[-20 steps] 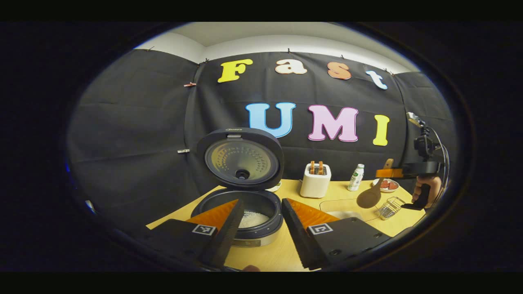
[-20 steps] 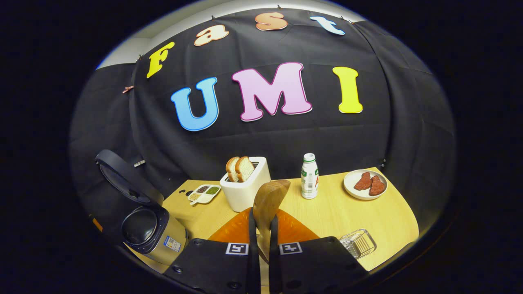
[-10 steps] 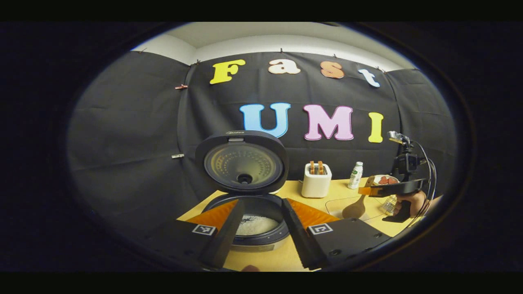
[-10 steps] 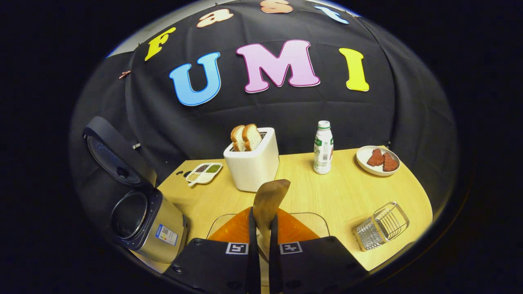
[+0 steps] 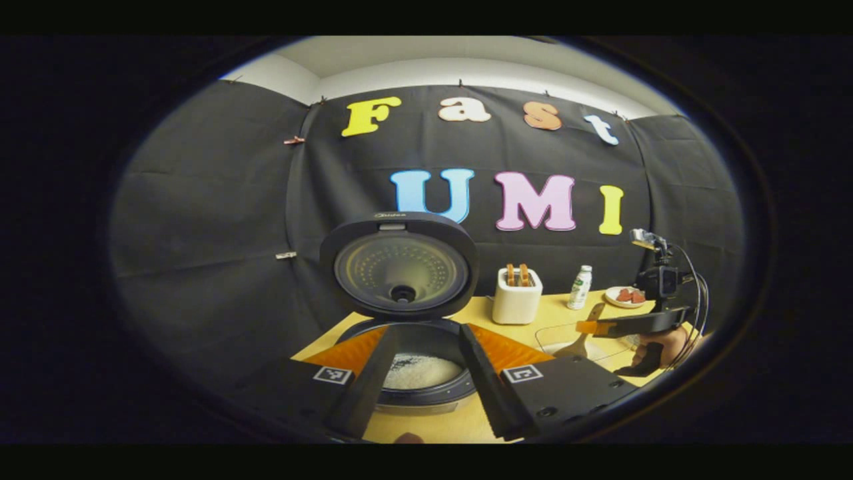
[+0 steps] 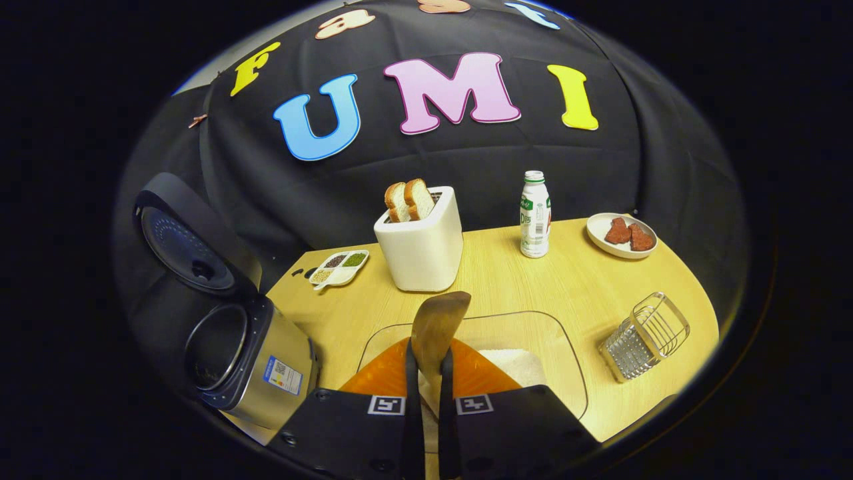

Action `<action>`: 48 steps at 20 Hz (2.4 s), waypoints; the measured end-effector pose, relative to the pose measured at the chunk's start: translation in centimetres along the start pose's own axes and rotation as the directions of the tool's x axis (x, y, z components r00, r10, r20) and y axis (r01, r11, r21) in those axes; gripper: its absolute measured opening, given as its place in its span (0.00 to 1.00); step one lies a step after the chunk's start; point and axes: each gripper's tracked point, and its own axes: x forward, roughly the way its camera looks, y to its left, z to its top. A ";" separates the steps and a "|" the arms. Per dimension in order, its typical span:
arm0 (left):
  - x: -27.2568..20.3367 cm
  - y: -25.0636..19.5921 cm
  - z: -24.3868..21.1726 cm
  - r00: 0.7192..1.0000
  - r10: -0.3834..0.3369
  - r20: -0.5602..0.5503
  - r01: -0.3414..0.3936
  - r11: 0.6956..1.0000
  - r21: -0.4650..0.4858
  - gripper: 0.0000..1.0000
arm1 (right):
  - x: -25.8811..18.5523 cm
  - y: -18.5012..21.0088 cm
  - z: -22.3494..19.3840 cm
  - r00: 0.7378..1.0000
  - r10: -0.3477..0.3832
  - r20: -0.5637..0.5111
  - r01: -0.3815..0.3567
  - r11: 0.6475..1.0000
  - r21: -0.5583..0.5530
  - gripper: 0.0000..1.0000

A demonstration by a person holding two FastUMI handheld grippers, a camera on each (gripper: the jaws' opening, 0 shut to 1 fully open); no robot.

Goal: Close the left gripper, press the button to open the rice cooker; take a wooden spoon from the chopstick holder with the right hand, scoop a spoonful of rice and pour it into the rice cooker, then put the wooden spoon back into the chopstick holder.

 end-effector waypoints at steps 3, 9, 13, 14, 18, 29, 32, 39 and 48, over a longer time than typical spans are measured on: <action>-0.3 -0.4 -0.1 1.000 -0.007 0.010 0.007 1.000 -0.013 0.67 | -0.8 0.6 -0.7 0.999 0.025 -0.034 -0.022 0.997 0.076 0.13; -0.9 -0.8 -0.5 1.000 -0.005 0.001 0.005 1.000 -0.018 0.67 | -1.1 0.1 -0.8 0.995 0.044 -0.087 -0.013 0.945 0.326 0.13; -1.3 -0.7 -0.7 1.000 0.004 0.001 -0.004 1.000 -0.019 0.68 | -1.1 -0.5 -0.7 0.993 0.050 -0.108 0.001 0.903 0.430 0.13; -1.4 -0.7 -0.6 1.000 0.005 0.001 -0.005 1.000 -0.020 0.67 | -1.3 -0.7 -0.6 0.993 0.049 -0.106 0.005 0.892 0.452 0.13; -1.6 -0.9 -0.3 1.000 0.004 0.005 -0.004 1.000 -0.013 0.67 | -1.5 -2.2 0.2 0.995 0.040 -0.090 0.017 0.828 0.560 0.13; -1.9 -0.7 0.4 1.000 0.008 0.030 -0.008 1.000 -0.003 0.67 | -3.2 -0.4 6.7 0.995 0.092 0.022 -0.088 0.804 0.588 0.12; -2.0 -0.3 0.4 0.999 0.018 0.037 -0.017 1.000 -0.009 0.68 | -3.8 2.0 8.2 0.991 0.131 0.043 -0.131 0.807 0.576 0.12; -2.0 0.9 -0.1 0.998 0.053 0.036 -0.051 0.998 -0.042 0.67 | -4.5 10.5 10.1 0.965 0.256 0.057 -0.253 0.852 0.458 0.12; -3.5 3.4 -0.3 0.993 0.110 0.037 -0.109 0.993 -0.038 0.67 | -5.2 21.3 10.2 0.916 0.397 0.059 -0.400 0.890 0.220 0.12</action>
